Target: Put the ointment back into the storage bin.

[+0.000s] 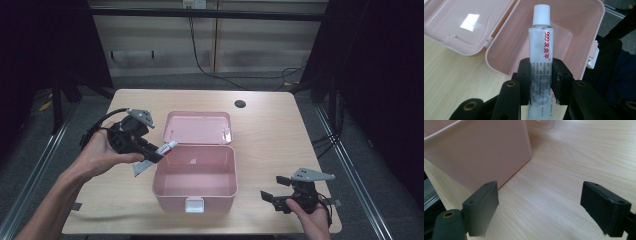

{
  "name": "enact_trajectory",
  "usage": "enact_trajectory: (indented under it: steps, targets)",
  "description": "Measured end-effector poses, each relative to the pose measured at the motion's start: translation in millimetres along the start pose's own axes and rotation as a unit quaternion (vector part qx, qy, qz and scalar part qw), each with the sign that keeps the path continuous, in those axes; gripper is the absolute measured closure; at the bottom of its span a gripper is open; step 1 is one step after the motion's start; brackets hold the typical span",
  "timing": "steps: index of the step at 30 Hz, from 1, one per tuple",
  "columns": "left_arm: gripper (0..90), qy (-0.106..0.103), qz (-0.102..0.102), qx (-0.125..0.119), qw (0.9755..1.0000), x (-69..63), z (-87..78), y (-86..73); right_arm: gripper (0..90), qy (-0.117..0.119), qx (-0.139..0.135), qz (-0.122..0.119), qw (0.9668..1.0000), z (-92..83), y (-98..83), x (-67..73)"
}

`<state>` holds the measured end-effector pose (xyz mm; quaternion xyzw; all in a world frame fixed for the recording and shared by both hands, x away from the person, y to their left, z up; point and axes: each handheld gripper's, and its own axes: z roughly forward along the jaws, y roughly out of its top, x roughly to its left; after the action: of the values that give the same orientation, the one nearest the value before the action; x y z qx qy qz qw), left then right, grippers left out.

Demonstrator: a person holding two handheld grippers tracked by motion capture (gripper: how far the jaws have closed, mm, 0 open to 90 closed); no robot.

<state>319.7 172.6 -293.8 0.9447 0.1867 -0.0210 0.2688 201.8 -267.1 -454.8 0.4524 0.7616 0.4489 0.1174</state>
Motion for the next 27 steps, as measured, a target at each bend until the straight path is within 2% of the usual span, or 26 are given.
enact_trajectory:
  steps: [1,3,5,8,10,11,20,22,27]
  targets:
    - [70.9,-0.001,0.016,0.009,0.9998,-1.1,2.2,4.4,14.5,0.000,0.000,-0.001,1.0000,0.1,0.1,0.1]
    - [71.0,-0.009,0.022,0.011,0.9997,-3.1,5.4,8.4,14.5,0.001,0.000,-0.001,1.0000,0.0,0.1,0.2]
    - [70.9,-0.007,0.019,0.007,0.9998,-5.2,7.7,10.1,14.5,0.001,0.000,-0.001,1.0000,0.0,0.1,0.2]
    - [71.0,-0.015,0.020,0.010,0.9996,-7.9,12.2,15.2,14.5,0.001,0.000,0.000,1.0000,0.0,0.0,0.0]
    - [70.9,-0.019,0.033,0.019,0.9991,-9.2,15.3,19.8,14.5,0.001,0.000,0.000,1.0000,0.1,0.0,0.1]
    - [70.9,-0.020,0.029,0.016,0.9993,-10.6,17.3,20.8,14.5,0.002,0.000,0.000,1.0000,0.1,0.1,0.2]
    - [70.9,-0.036,0.044,0.026,0.9980,-19.4,28.9,33.4,14.5,0.002,0.001,-0.001,1.0000,0.4,0.2,0.1]
    - [70.9,-0.041,0.057,0.027,0.9972,-22.7,30.2,39.0,14.5,0.002,0.002,-0.001,1.0000,0.3,0.2,0.3]
    - [70.9,-0.050,0.058,0.027,0.9967,-26.5,39.3,43.8,14.5,0.003,0.001,-0.001,1.0000,0.1,0.2,0.3]
